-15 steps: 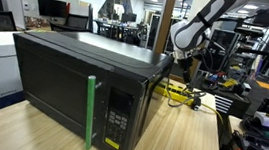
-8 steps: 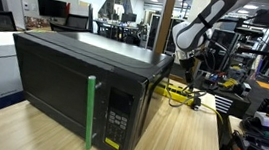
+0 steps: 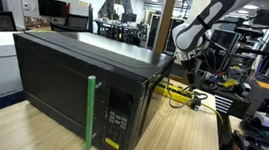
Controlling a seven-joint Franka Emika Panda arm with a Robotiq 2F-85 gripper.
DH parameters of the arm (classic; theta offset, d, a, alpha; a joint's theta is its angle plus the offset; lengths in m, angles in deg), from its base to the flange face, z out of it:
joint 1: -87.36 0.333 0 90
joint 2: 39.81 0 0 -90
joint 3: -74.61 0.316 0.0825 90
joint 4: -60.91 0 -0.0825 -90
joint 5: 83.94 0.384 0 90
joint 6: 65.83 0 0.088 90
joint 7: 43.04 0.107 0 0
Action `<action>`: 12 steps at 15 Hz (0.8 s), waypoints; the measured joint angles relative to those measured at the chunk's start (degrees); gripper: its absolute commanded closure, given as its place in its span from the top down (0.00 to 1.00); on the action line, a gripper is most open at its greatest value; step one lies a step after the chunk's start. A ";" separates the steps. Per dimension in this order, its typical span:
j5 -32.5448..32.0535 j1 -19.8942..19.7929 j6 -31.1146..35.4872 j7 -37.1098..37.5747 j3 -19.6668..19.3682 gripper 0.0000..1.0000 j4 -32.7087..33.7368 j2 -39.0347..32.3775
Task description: Disconnect the microwave cable from the adaptor
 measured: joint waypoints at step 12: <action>-0.04 0.00 -0.10 -2.79 0.34 1.00 0.16 -0.04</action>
